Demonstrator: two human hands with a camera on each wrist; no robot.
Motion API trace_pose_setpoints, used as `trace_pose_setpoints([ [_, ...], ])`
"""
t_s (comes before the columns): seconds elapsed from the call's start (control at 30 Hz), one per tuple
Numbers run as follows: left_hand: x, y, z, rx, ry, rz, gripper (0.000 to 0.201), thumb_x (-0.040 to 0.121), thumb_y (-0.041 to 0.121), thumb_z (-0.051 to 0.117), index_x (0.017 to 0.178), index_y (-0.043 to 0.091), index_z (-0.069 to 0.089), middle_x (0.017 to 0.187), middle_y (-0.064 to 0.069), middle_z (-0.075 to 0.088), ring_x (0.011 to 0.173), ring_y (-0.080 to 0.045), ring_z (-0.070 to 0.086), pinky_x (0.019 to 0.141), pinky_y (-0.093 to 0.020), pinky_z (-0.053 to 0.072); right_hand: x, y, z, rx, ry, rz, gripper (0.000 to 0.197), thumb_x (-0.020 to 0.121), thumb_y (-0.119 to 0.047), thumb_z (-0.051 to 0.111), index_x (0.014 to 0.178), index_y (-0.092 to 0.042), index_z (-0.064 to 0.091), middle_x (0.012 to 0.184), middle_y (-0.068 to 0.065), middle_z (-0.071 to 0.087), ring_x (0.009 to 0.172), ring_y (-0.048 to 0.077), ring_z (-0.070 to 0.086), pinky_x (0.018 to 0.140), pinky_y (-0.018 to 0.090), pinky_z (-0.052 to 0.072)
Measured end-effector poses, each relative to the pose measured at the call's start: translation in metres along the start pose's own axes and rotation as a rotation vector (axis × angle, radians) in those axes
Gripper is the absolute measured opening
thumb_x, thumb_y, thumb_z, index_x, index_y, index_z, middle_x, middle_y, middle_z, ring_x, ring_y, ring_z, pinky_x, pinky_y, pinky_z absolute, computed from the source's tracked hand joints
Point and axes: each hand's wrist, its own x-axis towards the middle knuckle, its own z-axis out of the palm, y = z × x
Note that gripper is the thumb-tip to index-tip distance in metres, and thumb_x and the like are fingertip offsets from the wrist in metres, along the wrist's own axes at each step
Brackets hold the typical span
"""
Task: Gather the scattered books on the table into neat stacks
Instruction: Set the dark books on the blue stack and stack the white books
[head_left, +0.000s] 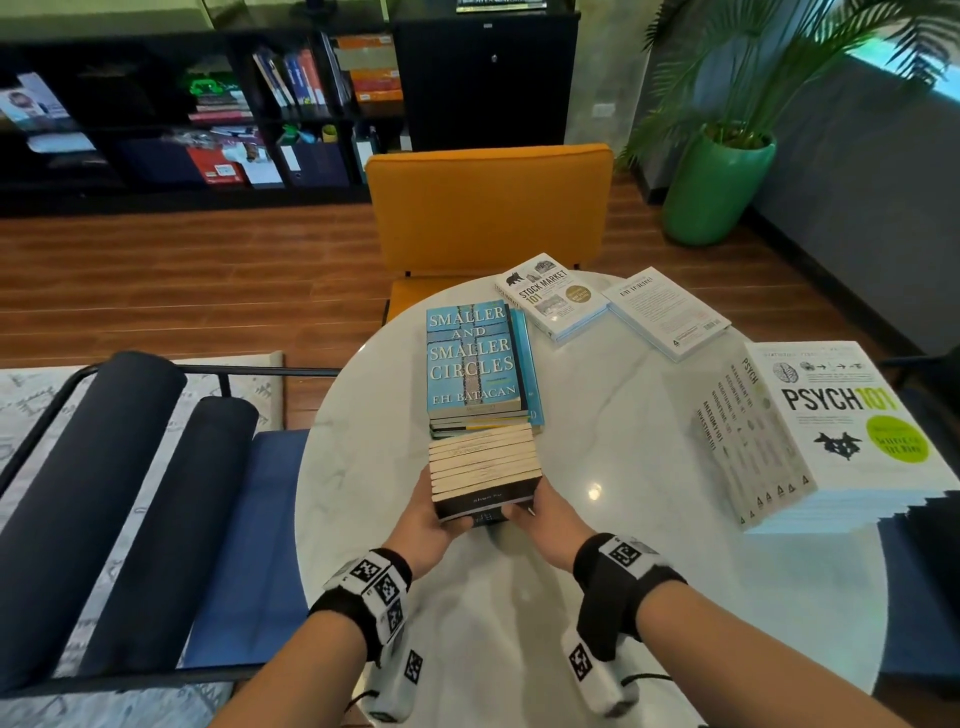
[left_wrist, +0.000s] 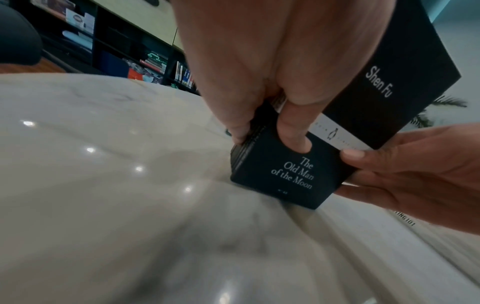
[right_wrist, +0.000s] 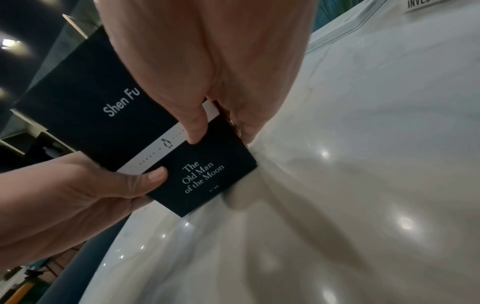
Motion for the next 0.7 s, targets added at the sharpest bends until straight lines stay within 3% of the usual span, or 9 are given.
trace_pose_setpoints([
  [0.07, 0.0, -0.003, -0.004, 0.012, -0.019, 0.003, 0.071, 0.07, 0.025, 0.072, 0.136, 0.013, 0.047, 0.134, 0.0, 0.055, 0.126, -0.007, 0.051, 0.106, -0.018, 0.038, 0.002, 0.002, 0.004, -0.038, 0.0, 0.008, 0.054, 0.095, -0.016, 0.054, 0.143, -0.02, 0.03, 0.131, -0.013, 0.044, 0.122, 0.0, 0.039, 0.099, 0.005, 0.03],
  [0.17, -0.001, -0.009, -0.006, 0.042, -0.034, 0.014, 0.069, 0.068, 0.04, 0.071, 0.132, 0.024, 0.048, 0.132, 0.003, 0.056, 0.123, 0.006, 0.05, 0.106, -0.016, 0.038, 0.006, 0.011, 0.007, -0.088, 0.007, 0.035, 0.054, 0.095, -0.01, 0.052, 0.143, -0.022, 0.031, 0.139, -0.009, 0.045, 0.128, 0.003, 0.038, 0.107, 0.017, 0.028],
  [0.27, 0.003, -0.012, -0.005, 0.084, -0.024, 0.033, 0.062, 0.069, 0.044, 0.069, 0.126, 0.031, 0.049, 0.128, 0.008, 0.057, 0.119, 0.01, 0.05, 0.104, -0.013, 0.038, 0.009, 0.018, 0.008, -0.13, 0.015, 0.062, 0.054, 0.095, -0.01, 0.052, 0.143, -0.022, 0.033, 0.141, -0.005, 0.046, 0.133, 0.008, 0.04, 0.11, 0.023, 0.028],
  [0.33, 0.003, -0.015, -0.006, 0.111, -0.03, 0.034, 0.058, 0.071, 0.04, 0.069, 0.125, 0.036, 0.049, 0.129, 0.011, 0.057, 0.121, 0.009, 0.05, 0.106, -0.017, 0.038, 0.01, 0.019, 0.007, -0.143, 0.013, 0.06, 0.053, 0.094, -0.009, 0.052, 0.142, -0.024, 0.034, 0.14, -0.006, 0.046, 0.13, 0.005, 0.04, 0.113, 0.025, 0.029],
  [0.43, 0.003, -0.016, -0.011, 0.097, -0.051, -0.003, 0.068, 0.074, 0.037, 0.072, 0.134, 0.034, 0.043, 0.135, 0.01, 0.054, 0.126, -0.001, 0.048, 0.112, -0.033, 0.038, 0.009, 0.013, 0.003, -0.152, 0.003, 0.069, 0.055, 0.095, -0.013, 0.053, 0.143, -0.028, 0.031, 0.139, -0.01, 0.046, 0.128, 0.004, 0.041, 0.112, 0.026, 0.032],
  [0.5, 0.004, -0.009, -0.017, 0.082, -0.07, -0.029, 0.075, 0.08, 0.032, 0.074, 0.14, 0.03, 0.029, 0.136, 0.012, 0.049, 0.127, -0.004, 0.046, 0.111, -0.03, 0.038, 0.008, 0.002, -0.003, -0.134, -0.011, 0.069, 0.055, 0.096, -0.016, 0.052, 0.144, -0.03, 0.029, 0.135, -0.014, 0.045, 0.124, 0.002, 0.041, 0.104, 0.019, 0.032],
  [0.57, 0.008, 0.004, -0.027, 0.073, -0.062, -0.043, 0.079, 0.085, 0.02, 0.072, 0.142, 0.026, 0.019, 0.128, 0.018, 0.046, 0.123, -0.005, 0.047, 0.103, -0.022, 0.039, 0.01, -0.016, -0.011, -0.133, -0.012, 0.047, 0.053, 0.096, -0.019, 0.053, 0.143, -0.031, 0.031, 0.13, -0.015, 0.047, 0.12, 0.001, 0.041, 0.1, 0.02, 0.032],
  [0.7, 0.032, 0.045, -0.054, -0.019, -0.002, -0.049, 0.075, 0.085, 0.012, 0.072, 0.139, 0.017, 0.02, 0.119, 0.013, 0.051, 0.107, -0.001, 0.055, 0.092, -0.023, 0.047, 0.037, -0.048, -0.031, -0.095, 0.047, 0.014, 0.039, 0.095, -0.025, 0.056, 0.133, -0.027, 0.049, 0.125, -0.006, 0.058, 0.119, 0.011, 0.052, 0.099, 0.027, 0.042],
])
